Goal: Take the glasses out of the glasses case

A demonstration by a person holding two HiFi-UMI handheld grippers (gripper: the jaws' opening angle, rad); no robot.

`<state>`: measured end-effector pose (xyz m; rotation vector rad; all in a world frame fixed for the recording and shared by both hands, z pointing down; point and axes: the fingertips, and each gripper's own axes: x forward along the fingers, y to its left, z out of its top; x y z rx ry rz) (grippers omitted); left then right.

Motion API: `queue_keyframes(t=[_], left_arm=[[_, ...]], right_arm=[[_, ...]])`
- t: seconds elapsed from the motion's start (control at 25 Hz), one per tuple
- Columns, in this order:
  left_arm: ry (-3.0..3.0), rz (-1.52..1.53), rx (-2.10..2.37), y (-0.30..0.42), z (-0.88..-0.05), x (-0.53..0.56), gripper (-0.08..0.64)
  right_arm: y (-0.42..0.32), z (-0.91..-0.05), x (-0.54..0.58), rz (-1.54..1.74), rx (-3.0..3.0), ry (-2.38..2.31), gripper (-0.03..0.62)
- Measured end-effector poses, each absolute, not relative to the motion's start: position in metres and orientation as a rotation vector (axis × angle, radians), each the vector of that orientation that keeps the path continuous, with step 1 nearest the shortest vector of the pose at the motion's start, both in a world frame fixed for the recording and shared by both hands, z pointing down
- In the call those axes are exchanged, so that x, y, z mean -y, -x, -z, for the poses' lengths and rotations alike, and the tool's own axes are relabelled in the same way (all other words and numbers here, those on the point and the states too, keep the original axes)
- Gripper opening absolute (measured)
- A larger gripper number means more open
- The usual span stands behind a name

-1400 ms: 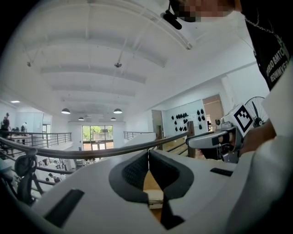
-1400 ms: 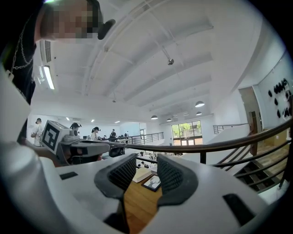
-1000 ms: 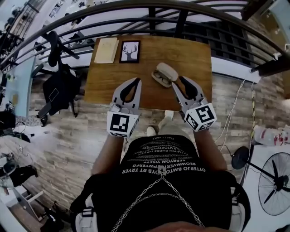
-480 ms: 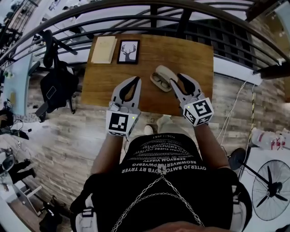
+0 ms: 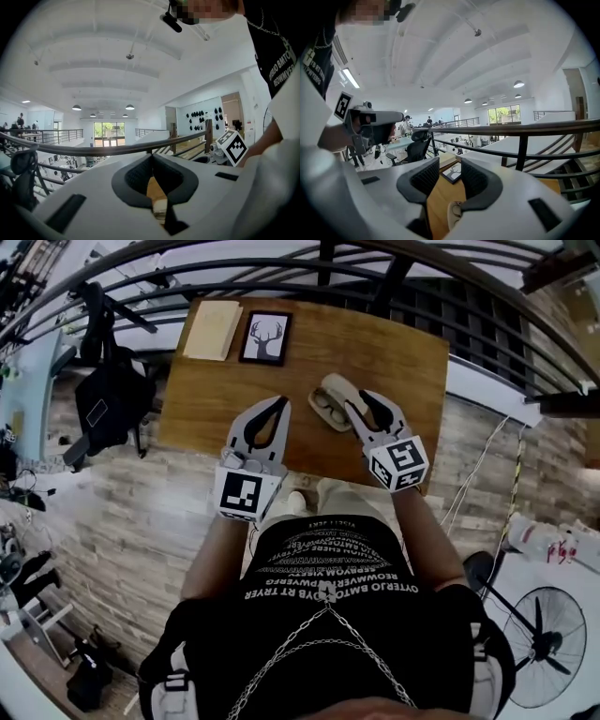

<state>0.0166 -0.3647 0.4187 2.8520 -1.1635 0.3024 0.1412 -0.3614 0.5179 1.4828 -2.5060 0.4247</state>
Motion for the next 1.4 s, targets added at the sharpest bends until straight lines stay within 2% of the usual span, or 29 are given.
queue_keyframes(t=[1.4], left_arm=[[-2.746,-0.427,1.227,-0.008,-0.453,0.364,0.028]], right_arm=[[-0.148,-0.744,0.379,-0.83,2.247,-1.224,0.132]])
